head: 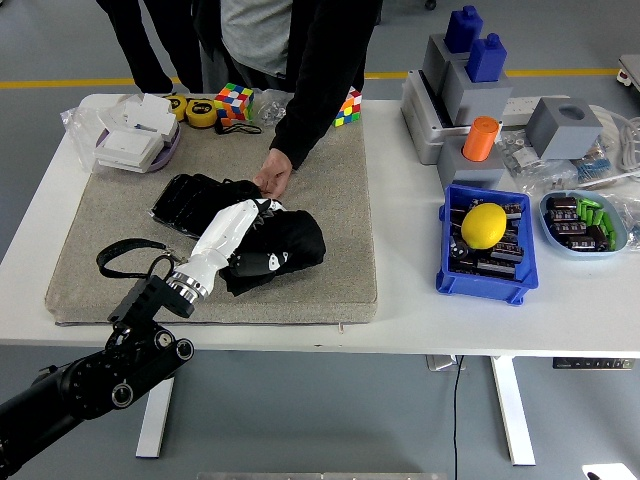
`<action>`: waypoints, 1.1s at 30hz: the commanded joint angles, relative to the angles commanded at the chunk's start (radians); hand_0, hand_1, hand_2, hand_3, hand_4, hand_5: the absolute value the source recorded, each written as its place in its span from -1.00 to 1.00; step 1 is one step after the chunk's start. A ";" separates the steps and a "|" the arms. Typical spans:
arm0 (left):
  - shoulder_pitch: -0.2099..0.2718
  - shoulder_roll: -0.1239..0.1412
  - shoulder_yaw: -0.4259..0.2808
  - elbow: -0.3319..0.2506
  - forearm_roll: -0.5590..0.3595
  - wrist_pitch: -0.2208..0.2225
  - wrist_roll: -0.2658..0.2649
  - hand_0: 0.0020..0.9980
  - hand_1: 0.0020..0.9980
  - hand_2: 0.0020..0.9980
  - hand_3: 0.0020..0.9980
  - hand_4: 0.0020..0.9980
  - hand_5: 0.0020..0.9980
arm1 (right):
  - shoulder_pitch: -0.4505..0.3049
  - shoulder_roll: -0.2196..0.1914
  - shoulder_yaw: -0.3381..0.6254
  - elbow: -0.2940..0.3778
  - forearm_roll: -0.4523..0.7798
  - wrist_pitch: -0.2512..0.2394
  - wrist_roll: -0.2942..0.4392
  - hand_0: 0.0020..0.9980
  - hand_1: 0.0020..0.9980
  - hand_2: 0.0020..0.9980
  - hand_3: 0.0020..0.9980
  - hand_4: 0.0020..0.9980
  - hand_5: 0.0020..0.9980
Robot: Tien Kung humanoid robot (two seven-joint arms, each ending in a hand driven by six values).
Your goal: Pick the rag up,wipe the panel,place it on the desk
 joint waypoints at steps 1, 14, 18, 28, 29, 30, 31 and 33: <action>-0.001 -0.001 0.002 -0.001 -0.001 0.001 -0.001 -0.53 -0.38 -0.30 0.10 0.34 -1.00 | 0.000 0.000 0.000 0.000 0.000 0.000 0.000 0.18 0.13 -0.04 0.04 0.82 -0.28; -0.022 -0.015 -0.108 0.103 0.077 0.016 -0.006 -0.54 -0.39 -0.30 0.10 0.34 -1.00 | -0.001 0.001 0.001 0.001 0.000 0.000 0.000 0.18 0.13 -0.04 0.04 0.82 -0.28; -0.027 -0.014 -0.142 0.146 0.088 0.015 -0.007 -0.54 -0.39 -0.30 0.10 0.34 -1.00 | 0.001 0.000 0.000 0.002 0.001 0.000 0.000 0.18 0.13 -0.04 0.04 0.82 -0.28; -0.054 -0.016 -0.278 0.255 0.103 0.027 -0.039 -0.53 -0.39 -0.30 0.10 0.34 -1.00 | 0.001 0.001 0.002 0.001 0.001 0.000 0.000 0.18 0.13 -0.04 0.04 0.82 -0.28; -0.058 -0.016 -0.294 0.267 0.105 0.028 -0.041 -0.53 -0.39 -0.30 0.10 0.34 -1.00 | 0.001 0.001 0.002 0.001 0.002 0.000 0.000 0.18 0.13 -0.04 0.04 0.82 -0.28; -0.061 -0.016 -0.303 0.275 0.106 0.028 -0.041 -0.53 -0.39 -0.30 0.10 0.34 -1.00 | 0.001 0.001 0.002 0.002 0.002 0.000 0.000 0.18 0.13 -0.04 0.04 0.82 -0.28; -0.068 -0.014 -0.321 0.294 0.108 0.029 -0.043 -0.53 -0.39 -0.30 0.10 0.34 -1.00 | 0.001 0.001 0.001 0.001 0.002 0.000 0.000 0.18 0.13 -0.04 0.04 0.82 -0.28; -0.077 -0.014 -0.340 0.321 0.111 0.028 -0.043 -0.54 -0.39 -0.30 0.10 0.35 -1.00 | 0.000 0.001 0.001 0.001 0.002 0.000 0.000 0.18 0.13 -0.04 0.04 0.82 -0.28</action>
